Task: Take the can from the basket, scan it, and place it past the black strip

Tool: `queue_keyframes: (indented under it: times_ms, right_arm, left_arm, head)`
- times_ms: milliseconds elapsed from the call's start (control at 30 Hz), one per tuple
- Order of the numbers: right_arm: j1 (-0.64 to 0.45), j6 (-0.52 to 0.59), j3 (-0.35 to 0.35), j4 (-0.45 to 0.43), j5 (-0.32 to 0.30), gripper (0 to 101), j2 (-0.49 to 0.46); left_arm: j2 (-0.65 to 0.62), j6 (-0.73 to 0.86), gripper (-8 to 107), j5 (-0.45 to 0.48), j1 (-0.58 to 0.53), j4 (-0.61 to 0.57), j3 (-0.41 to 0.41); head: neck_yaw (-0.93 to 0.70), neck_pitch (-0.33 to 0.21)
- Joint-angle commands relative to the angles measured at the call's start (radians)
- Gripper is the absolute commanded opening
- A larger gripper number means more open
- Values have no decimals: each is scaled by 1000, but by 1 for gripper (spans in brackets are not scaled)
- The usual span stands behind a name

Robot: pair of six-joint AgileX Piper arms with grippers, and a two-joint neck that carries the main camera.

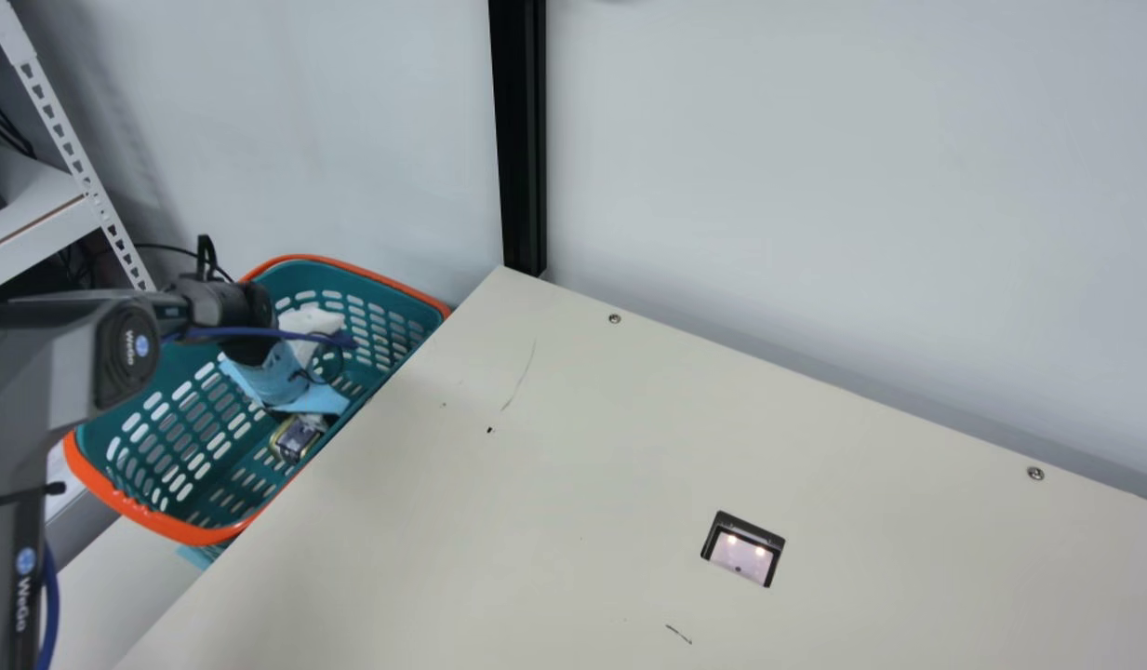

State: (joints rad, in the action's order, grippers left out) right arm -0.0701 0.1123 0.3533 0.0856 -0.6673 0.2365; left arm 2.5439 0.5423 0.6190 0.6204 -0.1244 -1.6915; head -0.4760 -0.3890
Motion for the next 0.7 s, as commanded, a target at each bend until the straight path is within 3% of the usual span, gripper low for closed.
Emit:
queue_keyframes:
  times_ms: [0, 333, 667]
  right_arm:
    - [0, 0, 0, 0, 0, 101, 0]
    - [0, 0, 0, 0, 0, 101, 0]
    - [0, 0, 0, 0, 0, 101, 0]
  left_arm:
    - [-73, 21, 10, -13, 4, -31, 31]
    - [-370, 78, 10, -15, 25, -148, 147]
    - [-645, -12, 10, 32, 43, -192, 195]
  head:
    - [-18, -43]
    - [-18, -43]
    - [-18, -43]
